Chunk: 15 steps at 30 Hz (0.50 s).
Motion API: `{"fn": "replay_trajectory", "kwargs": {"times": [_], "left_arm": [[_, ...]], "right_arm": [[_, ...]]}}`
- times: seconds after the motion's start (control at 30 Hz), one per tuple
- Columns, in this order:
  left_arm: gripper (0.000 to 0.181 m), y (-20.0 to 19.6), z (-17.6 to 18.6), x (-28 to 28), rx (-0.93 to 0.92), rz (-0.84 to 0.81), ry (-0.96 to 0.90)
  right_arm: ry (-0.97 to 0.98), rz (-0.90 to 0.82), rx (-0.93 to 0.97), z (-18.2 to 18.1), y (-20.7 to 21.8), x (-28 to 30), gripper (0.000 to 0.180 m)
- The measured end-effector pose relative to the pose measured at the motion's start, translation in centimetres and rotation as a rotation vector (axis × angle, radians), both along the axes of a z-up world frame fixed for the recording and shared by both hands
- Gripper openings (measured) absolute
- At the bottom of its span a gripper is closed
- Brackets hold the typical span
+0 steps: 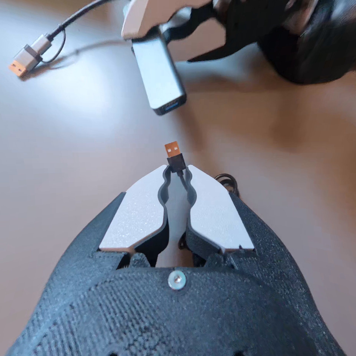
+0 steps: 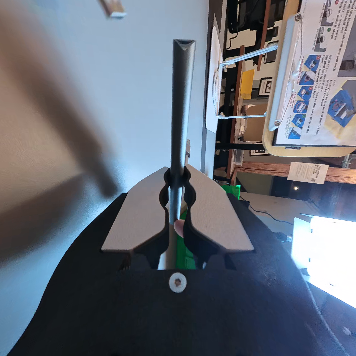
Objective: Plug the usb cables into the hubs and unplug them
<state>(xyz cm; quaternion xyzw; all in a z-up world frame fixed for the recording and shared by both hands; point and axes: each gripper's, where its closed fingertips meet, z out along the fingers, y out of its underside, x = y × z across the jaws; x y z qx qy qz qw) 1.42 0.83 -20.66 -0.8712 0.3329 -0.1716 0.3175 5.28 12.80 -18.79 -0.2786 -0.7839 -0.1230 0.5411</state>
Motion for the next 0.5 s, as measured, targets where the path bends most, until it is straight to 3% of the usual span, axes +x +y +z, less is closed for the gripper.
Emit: {"fn": "replay_trajectory", "kwargs": {"times": [0.13, 0.5], "left_arm": [[0.015, -0.5, 1.5, 0.9, -0.03, -0.012, -0.117], [0.015, -1.2, -0.4, 0.4, -0.17, 0.019, -0.125]], "right_arm": [[-0.004, 0.033, 0.088, -0.3, -0.2, -0.6, 0.011], [-0.029, 0.083, 0.225, -1.5, -1.6, -1.9, 0.011]]}}
